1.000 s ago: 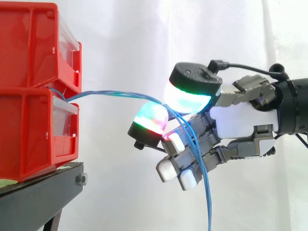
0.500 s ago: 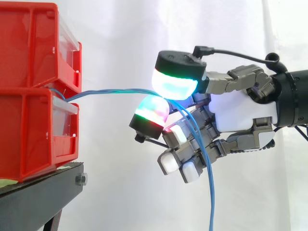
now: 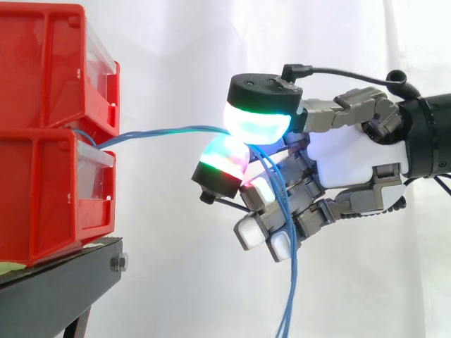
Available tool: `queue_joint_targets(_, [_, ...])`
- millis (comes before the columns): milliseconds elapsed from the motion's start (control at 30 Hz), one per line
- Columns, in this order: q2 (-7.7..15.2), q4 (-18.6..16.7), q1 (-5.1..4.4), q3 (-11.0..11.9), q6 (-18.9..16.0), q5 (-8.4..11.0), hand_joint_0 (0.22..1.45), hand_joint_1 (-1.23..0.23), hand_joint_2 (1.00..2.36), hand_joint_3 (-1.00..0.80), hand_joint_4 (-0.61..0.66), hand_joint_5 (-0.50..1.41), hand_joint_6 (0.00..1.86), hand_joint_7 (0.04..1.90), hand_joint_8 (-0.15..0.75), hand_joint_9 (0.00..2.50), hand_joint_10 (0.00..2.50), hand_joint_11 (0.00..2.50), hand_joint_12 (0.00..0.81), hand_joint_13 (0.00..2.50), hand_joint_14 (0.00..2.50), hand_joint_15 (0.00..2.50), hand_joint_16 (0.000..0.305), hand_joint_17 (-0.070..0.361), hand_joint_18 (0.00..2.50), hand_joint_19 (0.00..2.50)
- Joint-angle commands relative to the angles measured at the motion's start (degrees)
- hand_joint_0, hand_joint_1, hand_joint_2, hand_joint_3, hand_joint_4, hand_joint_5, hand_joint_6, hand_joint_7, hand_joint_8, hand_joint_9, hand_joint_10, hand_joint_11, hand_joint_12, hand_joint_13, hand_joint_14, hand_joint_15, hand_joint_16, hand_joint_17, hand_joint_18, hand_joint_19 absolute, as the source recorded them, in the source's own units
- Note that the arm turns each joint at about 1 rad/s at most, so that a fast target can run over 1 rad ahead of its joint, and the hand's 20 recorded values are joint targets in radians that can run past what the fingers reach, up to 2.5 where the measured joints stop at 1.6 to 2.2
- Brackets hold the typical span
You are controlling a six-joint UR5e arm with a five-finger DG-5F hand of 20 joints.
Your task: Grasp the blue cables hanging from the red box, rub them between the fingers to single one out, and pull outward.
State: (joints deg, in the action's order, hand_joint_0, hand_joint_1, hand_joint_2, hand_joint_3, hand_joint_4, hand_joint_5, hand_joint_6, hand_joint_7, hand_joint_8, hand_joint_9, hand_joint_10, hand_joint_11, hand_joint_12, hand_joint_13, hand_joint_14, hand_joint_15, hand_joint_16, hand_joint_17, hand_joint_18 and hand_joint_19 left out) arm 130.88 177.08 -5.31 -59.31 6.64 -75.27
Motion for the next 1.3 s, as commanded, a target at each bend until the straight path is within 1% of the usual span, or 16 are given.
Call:
queue_joint_targets(0, [0.0,1.4,-0.14,0.2,-0.9,0.82,0.81,-0.86,1.01,-0.35,0.09,-0.22,0.92,1.09,0.311,0.97,0.02,0.83,0.379,0.91,0.02,0.55,0.056,0.126,0.84,0.61])
queue_joint_targets(167, [0.1,1.8,-0.23,0.2,-1.7,0.91,0.82,-0.89,1.01,-0.40,0.11,-0.24,0.92,1.03,0.293,0.90,0.01,0.82,0.376,0.89,0.02,0.54,0.056,0.126,0.84,0.58])
queue_joint_targets(333, [0.0,1.9,-0.40,0.2,-2.1,0.91,0.80,-0.94,1.00,-0.49,0.11,-0.25,0.91,1.03,0.282,0.82,0.02,0.81,0.376,0.86,0.02,0.52,0.057,0.128,0.86,0.53])
queue_joint_targets(367, [0.0,2.0,-0.31,0.2,-2.2,0.91,0.80,-0.94,1.00,-0.49,0.12,-0.25,0.92,1.03,0.274,0.78,0.02,0.80,0.378,0.86,0.02,0.53,0.057,0.128,0.87,0.52])
queue_joint_targets(467, [0.1,2.1,-0.40,0.2,-2.3,0.91,0.76,-0.96,1.00,-0.50,0.13,-0.25,0.92,1.03,0.275,0.77,0.02,0.80,0.383,0.85,0.02,0.52,0.057,0.129,0.87,0.51])
queue_joint_targets(567, [0.0,2.3,-0.40,0.2,-2.6,0.91,0.68,-0.94,1.00,-0.50,0.16,-0.25,0.92,1.02,0.282,0.77,0.01,0.82,0.384,0.85,0.02,0.53,0.057,0.129,0.86,0.53])
queue_joint_targets(600, [0.0,2.4,-0.40,0.2,-2.7,0.91,0.62,-0.91,1.00,-0.50,0.17,-0.25,0.92,1.02,0.292,0.80,0.02,0.83,0.390,0.85,0.02,0.54,0.057,0.129,0.86,0.56])
queue_joint_targets(633, [0.0,2.5,-0.49,0.2,-2.8,0.91,0.59,-0.90,1.00,-0.50,0.18,-0.25,0.92,1.04,0.306,0.83,0.02,0.83,0.391,0.85,0.02,0.54,0.058,0.131,0.86,0.57])
queue_joint_targets(700, [0.0,2.5,-0.49,0.2,-2.8,0.91,0.54,-0.83,1.00,-0.50,0.20,-0.24,0.91,1.03,0.325,0.87,0.02,0.84,0.405,0.87,0.02,0.55,0.060,0.135,0.87,0.59])
queue_joint_targets(767, [0.0,2.5,-0.49,0.2,-2.8,0.91,0.53,-0.79,1.00,-0.50,0.20,-0.23,0.91,1.03,0.333,0.89,0.02,0.83,0.410,0.88,0.02,0.55,0.061,0.136,0.88,0.60])
queue_joint_targets(833, [0.0,2.5,-0.49,0.2,-2.8,0.91,0.49,-0.67,1.00,-0.50,0.20,-0.22,0.91,1.03,0.347,0.93,0.02,0.82,0.428,0.90,0.02,0.55,0.063,0.142,0.90,0.61])
queue_joint_targets(933, [0.0,2.5,-0.49,0.2,-2.8,0.91,0.49,-0.65,1.00,-0.50,0.20,-0.21,0.90,1.05,0.358,0.96,0.02,0.84,0.435,0.92,0.02,0.56,0.063,0.143,0.92,0.63])
queue_joint_targets(1000, [0.1,2.5,-0.49,0.2,-2.8,0.91,0.52,-0.65,1.00,-0.50,0.19,-0.21,0.90,1.07,0.349,0.97,0.02,0.84,0.427,0.92,0.02,0.57,0.061,0.138,0.91,0.64])
queue_joint_targets(1100, [0.1,2.5,-0.49,0.2,-2.8,0.91,0.56,-0.68,1.00,-0.50,0.18,-0.20,0.89,1.10,0.340,0.96,0.02,0.84,0.417,0.91,0.02,0.57,0.059,0.132,0.89,0.65])
queue_joint_targets(1267, [0.0,2.5,-0.49,0.2,-2.8,0.91,0.60,-0.73,1.01,-0.41,0.17,-0.21,0.89,1.11,0.335,0.96,0.02,0.85,0.411,0.91,0.02,0.57,0.058,0.129,0.88,0.66])
